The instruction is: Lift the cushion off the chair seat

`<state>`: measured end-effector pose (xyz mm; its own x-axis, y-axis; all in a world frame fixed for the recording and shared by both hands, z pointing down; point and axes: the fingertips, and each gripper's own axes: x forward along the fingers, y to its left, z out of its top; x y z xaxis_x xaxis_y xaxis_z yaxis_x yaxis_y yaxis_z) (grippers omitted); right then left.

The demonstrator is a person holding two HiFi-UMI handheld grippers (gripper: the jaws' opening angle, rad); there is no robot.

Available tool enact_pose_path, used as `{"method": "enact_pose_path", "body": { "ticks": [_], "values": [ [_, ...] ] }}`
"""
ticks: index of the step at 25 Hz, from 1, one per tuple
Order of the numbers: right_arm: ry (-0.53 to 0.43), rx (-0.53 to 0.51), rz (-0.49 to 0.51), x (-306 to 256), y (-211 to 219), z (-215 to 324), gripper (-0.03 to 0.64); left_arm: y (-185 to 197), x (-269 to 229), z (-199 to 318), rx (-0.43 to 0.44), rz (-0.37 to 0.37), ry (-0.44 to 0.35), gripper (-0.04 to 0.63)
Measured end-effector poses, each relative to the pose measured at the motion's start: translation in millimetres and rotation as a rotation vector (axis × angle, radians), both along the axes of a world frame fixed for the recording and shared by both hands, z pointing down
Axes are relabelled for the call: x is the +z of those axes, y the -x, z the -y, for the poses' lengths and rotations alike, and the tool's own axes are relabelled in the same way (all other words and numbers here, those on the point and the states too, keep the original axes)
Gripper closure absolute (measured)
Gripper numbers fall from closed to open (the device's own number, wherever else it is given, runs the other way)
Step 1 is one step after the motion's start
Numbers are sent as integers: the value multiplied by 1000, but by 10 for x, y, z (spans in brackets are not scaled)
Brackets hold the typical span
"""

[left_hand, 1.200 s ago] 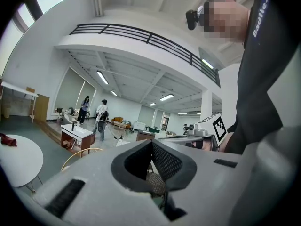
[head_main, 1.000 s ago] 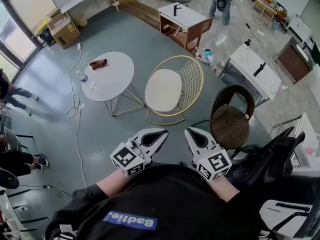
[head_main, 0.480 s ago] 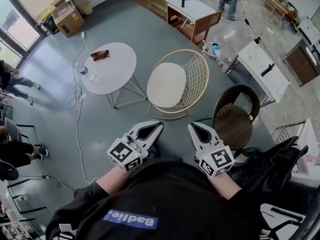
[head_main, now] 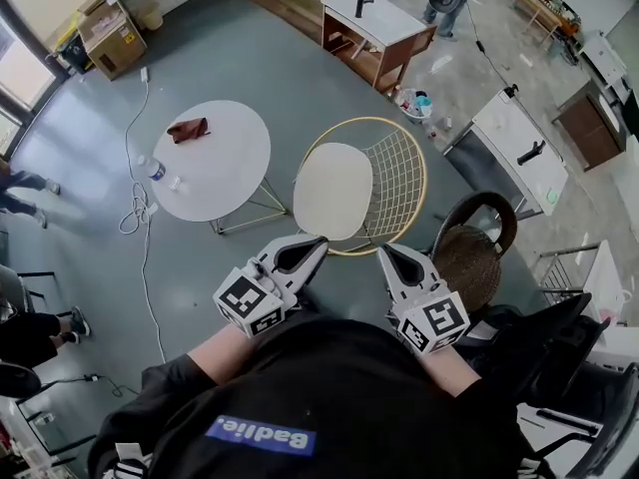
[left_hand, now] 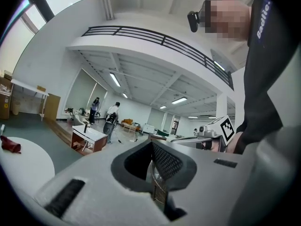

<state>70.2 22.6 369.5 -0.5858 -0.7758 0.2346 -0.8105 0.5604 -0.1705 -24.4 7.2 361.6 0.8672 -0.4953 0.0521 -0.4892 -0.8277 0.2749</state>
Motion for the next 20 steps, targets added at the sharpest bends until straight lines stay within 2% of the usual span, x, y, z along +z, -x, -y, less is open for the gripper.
{"method": "enact_pose_path", "body": {
  "ticks": [6,10,14,20],
  "values": [
    [18,50,-16,18,239,424,591,231,109,440,50,-9,40,580],
    [34,38,-31,108,331,597,591,293,273,659,56,-2,64,580],
    [62,2,-14,266,296,729,591,250,448,803,27,1,85,580],
    [115,-76,22,495,199,972,591,110,771,990,-69,0,171,580]
  ]
}}
